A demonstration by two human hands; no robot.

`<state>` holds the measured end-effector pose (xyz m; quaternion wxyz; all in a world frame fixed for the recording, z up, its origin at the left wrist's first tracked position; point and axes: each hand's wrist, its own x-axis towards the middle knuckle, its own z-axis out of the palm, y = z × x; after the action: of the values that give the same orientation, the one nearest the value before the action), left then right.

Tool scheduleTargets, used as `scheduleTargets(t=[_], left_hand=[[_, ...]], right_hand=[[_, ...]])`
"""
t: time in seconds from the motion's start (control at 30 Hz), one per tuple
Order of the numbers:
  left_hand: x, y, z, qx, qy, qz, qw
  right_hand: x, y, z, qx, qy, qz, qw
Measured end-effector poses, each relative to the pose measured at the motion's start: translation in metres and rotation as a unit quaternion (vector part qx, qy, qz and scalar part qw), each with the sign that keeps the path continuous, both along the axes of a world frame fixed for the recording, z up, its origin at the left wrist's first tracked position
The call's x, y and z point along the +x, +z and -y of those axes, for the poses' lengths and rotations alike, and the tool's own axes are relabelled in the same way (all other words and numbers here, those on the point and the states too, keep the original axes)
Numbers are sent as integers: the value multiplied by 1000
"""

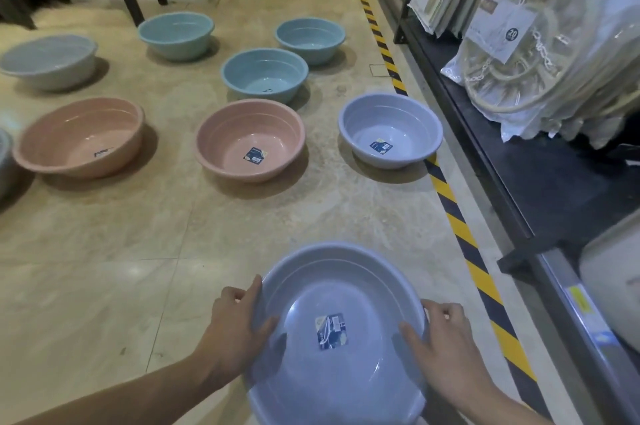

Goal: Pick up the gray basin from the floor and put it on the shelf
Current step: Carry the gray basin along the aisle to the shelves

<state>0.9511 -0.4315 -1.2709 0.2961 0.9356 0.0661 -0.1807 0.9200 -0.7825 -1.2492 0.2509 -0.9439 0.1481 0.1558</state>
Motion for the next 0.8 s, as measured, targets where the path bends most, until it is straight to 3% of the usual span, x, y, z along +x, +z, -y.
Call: scheduleTargets(t=[0.17,0.33,0.53,0.67,0.8], left_hand=[[-7,-6,12,-41,-14,-62,997],[-9,-11,8,-33,-13,-62,997],[0,-12,-2,-38,4,-62,997],[11,26,-2,-46,33,-47,997],[20,112,-10,-67,67,-22,995]], right_hand=[[-4,-4,2,38,25,-34,998],[-5,-17,-2,42,6,-85,996],[6,-21,2,82,-14,-82,993],[25,19,-9,114,-39,-61,991],[45,102,-19,119,-45,-41,991]])
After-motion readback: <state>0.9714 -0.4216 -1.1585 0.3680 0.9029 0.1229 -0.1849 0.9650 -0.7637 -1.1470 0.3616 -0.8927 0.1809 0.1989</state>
